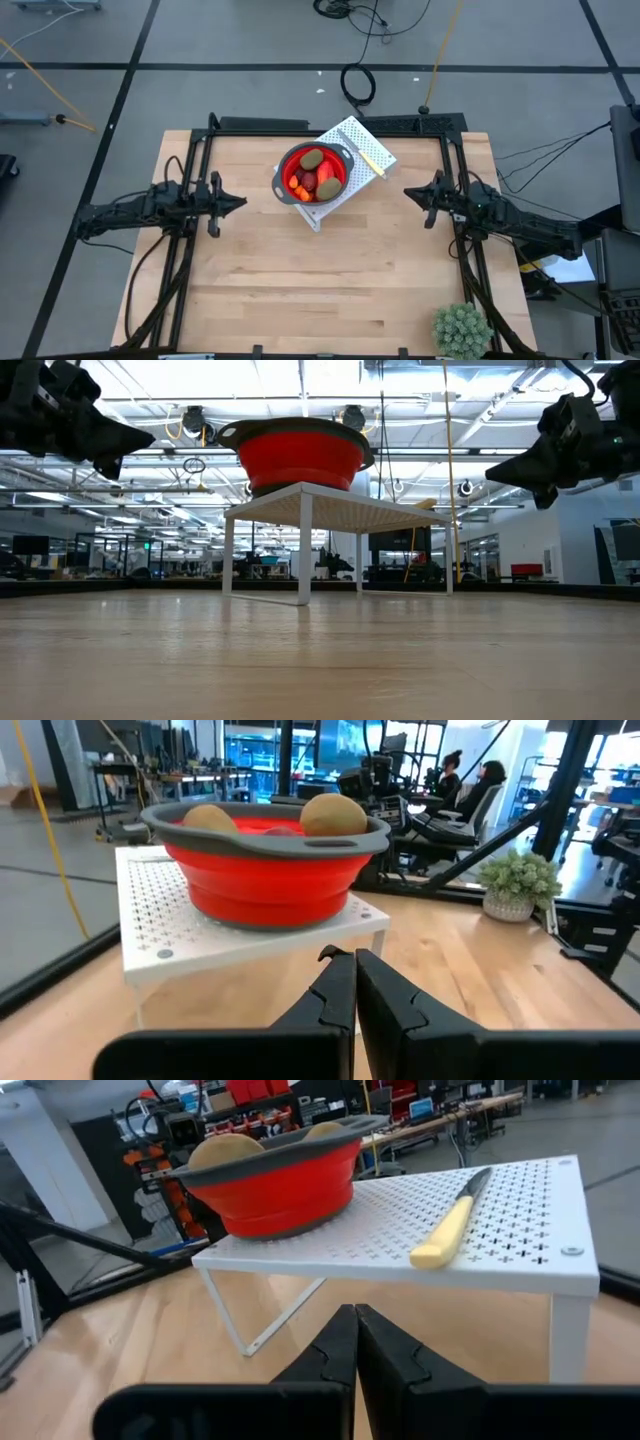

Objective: Pick & Place Fruit
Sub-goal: Return to Home Position

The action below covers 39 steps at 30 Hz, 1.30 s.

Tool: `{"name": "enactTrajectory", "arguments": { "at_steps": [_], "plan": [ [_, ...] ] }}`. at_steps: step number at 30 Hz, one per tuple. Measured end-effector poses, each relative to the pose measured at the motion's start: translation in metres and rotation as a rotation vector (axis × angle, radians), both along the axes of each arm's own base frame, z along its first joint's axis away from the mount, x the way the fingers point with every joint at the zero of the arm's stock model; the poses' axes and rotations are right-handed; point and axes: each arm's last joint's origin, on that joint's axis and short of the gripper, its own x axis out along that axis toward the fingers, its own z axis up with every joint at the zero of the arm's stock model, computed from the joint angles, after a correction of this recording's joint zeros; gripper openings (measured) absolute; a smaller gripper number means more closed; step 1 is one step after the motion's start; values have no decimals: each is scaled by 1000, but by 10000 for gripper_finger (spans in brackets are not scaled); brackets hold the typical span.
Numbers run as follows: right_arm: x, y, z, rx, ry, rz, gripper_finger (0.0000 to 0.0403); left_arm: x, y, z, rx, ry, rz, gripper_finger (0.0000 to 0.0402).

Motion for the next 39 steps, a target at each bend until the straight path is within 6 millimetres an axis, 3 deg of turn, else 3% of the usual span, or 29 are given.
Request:
{"name": "enactTrajectory", "arguments": {
  "at_steps": [8,39],
  "plan": [
    [0,0,-2,-236,85,21,0,0,0,0,81,5,-1,10],
    [1,0,8,-269,-46,4,0,0,0,0,78,4,0,10]
  ]
}}
